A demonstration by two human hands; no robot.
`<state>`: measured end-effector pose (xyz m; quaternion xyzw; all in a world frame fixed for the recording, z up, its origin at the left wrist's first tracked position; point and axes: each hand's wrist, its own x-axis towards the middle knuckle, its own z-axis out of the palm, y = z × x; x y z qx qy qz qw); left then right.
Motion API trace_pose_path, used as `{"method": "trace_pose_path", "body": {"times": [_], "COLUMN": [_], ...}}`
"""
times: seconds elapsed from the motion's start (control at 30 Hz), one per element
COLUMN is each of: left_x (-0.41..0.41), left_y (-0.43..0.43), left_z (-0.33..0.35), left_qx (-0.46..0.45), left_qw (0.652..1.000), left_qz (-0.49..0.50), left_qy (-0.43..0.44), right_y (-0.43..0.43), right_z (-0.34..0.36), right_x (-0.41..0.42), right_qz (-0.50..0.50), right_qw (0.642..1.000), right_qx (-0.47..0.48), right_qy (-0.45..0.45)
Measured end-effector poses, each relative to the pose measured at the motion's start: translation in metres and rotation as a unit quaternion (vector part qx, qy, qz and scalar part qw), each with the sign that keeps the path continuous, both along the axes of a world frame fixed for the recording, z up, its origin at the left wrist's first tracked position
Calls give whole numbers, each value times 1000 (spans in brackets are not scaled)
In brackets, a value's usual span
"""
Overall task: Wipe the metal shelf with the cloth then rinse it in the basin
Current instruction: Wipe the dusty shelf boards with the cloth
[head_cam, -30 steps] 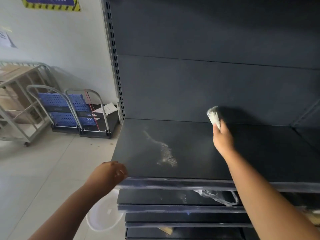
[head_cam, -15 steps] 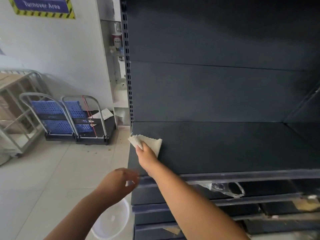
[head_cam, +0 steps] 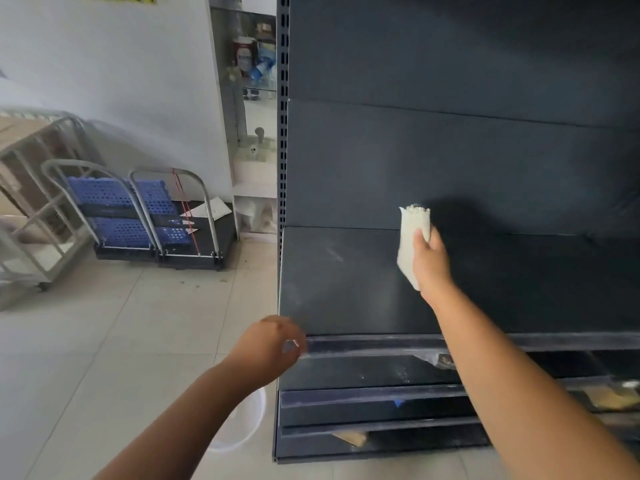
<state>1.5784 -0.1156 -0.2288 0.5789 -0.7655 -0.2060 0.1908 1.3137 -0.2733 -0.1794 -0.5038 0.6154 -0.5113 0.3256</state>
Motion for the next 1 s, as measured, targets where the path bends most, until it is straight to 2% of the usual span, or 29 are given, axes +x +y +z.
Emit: {"method": "trace_pose_path", "body": {"times": [0.07, 0.13, 0.17, 0.23, 0.27, 0.3, 0.4, 0.43, 0.5, 0.6, 0.67, 0.73, 0.8, 0.83, 0.9, 0.97, 1.0], "left_x": [-2, -4, -6, -7, -7, -7, -7, -8, -9, -7, -4, -3, -2, -2, -2, -3, -4], "left_y": [-1, 0, 1, 5, 7, 7, 5, 4, 3, 4, 3, 2, 0, -1, -1, 0, 0], "left_z": [-1, -2, -3, -7, -9, -9, -9, -9, -9, -9, -8, -7, -8, -8, -9, -12, -14], "left_qx": [8, 13, 15, 19, 17, 14, 6, 8, 17, 22, 25, 28, 32, 37, 38, 33, 30], "left_qw": [1000, 999, 999, 998, 998, 997, 997, 997, 997, 996, 996, 996, 996, 995, 994, 994, 993], "left_qz": [17, 37, 47, 64, 67, 69, 75, 77, 79, 81, 82, 79, 82, 85, 86, 88, 92], "left_qy": [8, 13, 14, 11, 10, 10, 9, 6, 2, -2, 8, 17, 28, 34, 48, 60, 62], "right_y": [-11, -21, -23, -21, -17, -13, -1, 2, 8, -1, -22, -47, -67, -75, -86, -98, -103], "right_z": [-23, -49, -62, -81, -85, -87, -76, -67, -50, -29, -19, -13, -5, -3, -4, -20, -30], "right_x": [-9, 1, 15, 57, 84, 113, 194, 214, 237, 233, 209, 171, 125, 103, 63, 34, 25], "right_qz": [3, 48, 83, 161, 200, 237, 329, 359, 399, 328, 254, 197, 140, 113, 75, 70, 78], "right_qw": [990, 965, 942, 875, 848, 835, 851, 866, 894, 913, 904, 905, 947, 971, 996, 967, 946], "right_qx": [-19, -12, 5, 47, 51, 48, 52, 74, 141, 222, 253, 220, 120, 60, -51, -125, -120], "right_qy": [140, 259, 325, 453, 488, 494, 406, 340, 147, -101, -234, -305, -261, -204, -8, 212, 292]}}
